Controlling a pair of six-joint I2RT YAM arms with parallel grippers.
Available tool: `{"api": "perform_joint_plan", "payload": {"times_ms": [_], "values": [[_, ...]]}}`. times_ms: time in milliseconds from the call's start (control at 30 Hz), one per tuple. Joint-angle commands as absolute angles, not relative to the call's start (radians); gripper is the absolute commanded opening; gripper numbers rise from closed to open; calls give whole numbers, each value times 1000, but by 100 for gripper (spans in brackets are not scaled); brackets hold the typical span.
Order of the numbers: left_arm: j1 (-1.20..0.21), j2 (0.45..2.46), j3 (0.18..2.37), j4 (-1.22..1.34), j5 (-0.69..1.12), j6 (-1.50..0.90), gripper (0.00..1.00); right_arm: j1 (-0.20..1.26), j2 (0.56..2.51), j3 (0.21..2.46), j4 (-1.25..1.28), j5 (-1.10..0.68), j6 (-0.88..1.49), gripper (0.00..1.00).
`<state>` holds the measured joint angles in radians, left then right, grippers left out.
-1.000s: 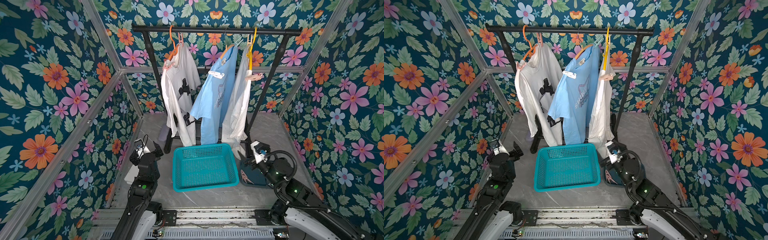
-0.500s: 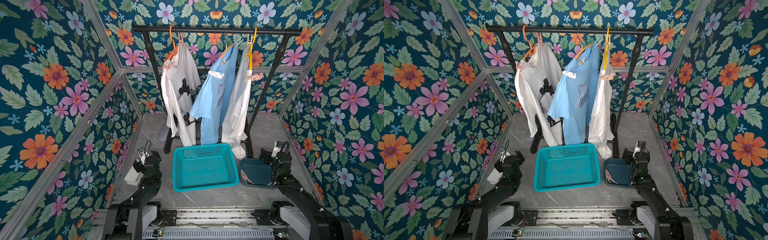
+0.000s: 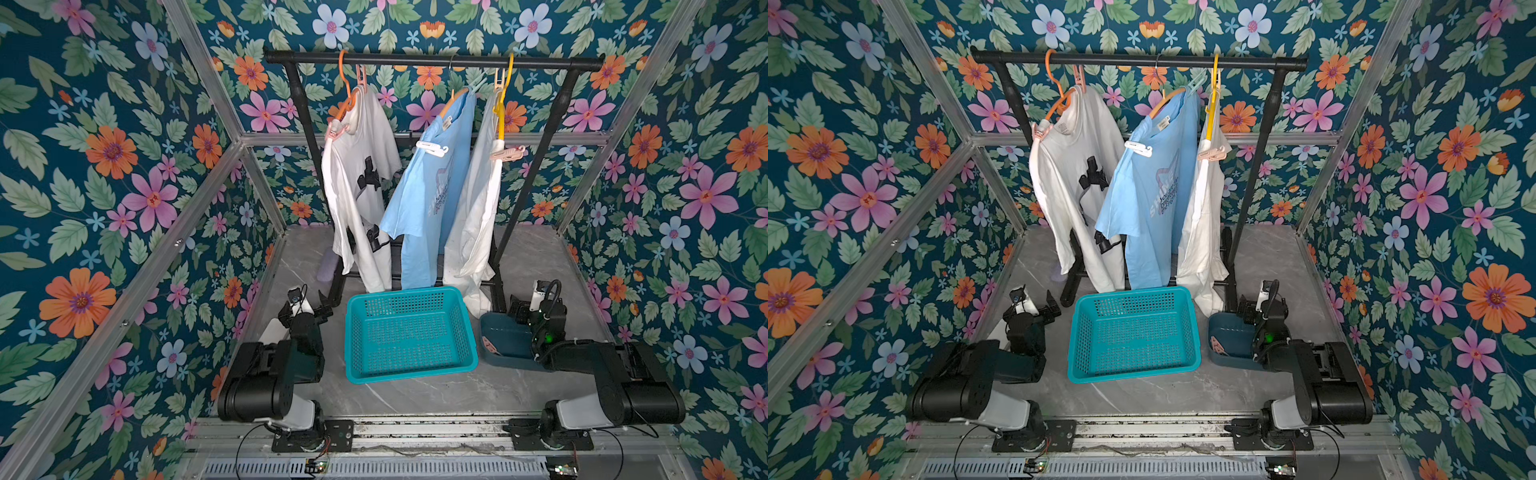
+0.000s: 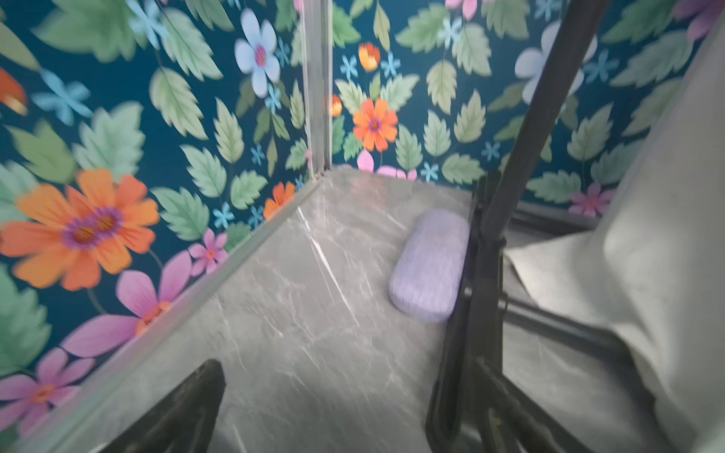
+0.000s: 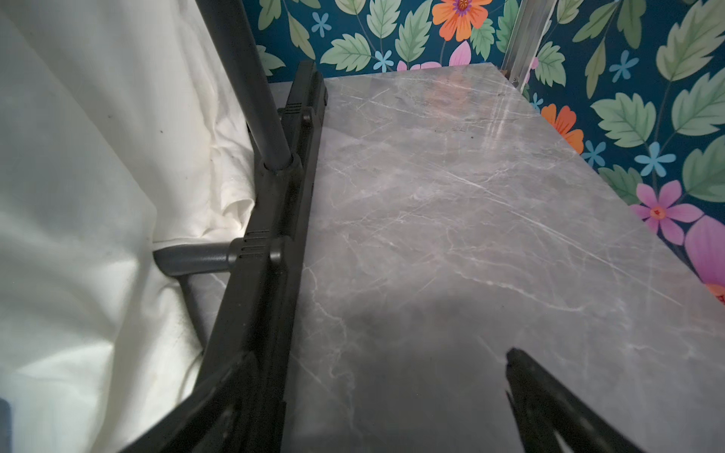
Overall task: Use clothespins to secure the t-shirt on both sides of the hanger
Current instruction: Reset both arms
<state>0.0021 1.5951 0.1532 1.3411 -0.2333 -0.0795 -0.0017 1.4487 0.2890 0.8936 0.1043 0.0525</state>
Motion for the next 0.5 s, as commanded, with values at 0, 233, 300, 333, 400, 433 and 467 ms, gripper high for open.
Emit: {"api": "perform_joint_plan", "payload": {"times_ms": [0, 233, 300, 333, 400, 433, 467], "values": [[3, 1578, 163, 1401, -182, -77, 99, 1, 1449, 282, 949, 115, 56, 100], [1, 1606, 245, 1305, -172, -58, 99, 0, 1457, 295, 946, 69, 45, 100], [1, 1598, 248, 1283, -172, -61, 99, -1, 1453, 297, 935, 67, 44, 100], [1, 1600, 248, 1289, -172, -59, 99, 0, 1454, 296, 939, 66, 45, 100], [0, 1602, 247, 1293, -172, -60, 99, -1, 1456, 298, 936, 66, 46, 100], [0, 1600, 248, 1290, -172, -59, 99, -2, 1455, 300, 932, 66, 48, 100], [0, 1601, 248, 1289, -173, -60, 99, -3, 1454, 299, 933, 66, 48, 100]]}}
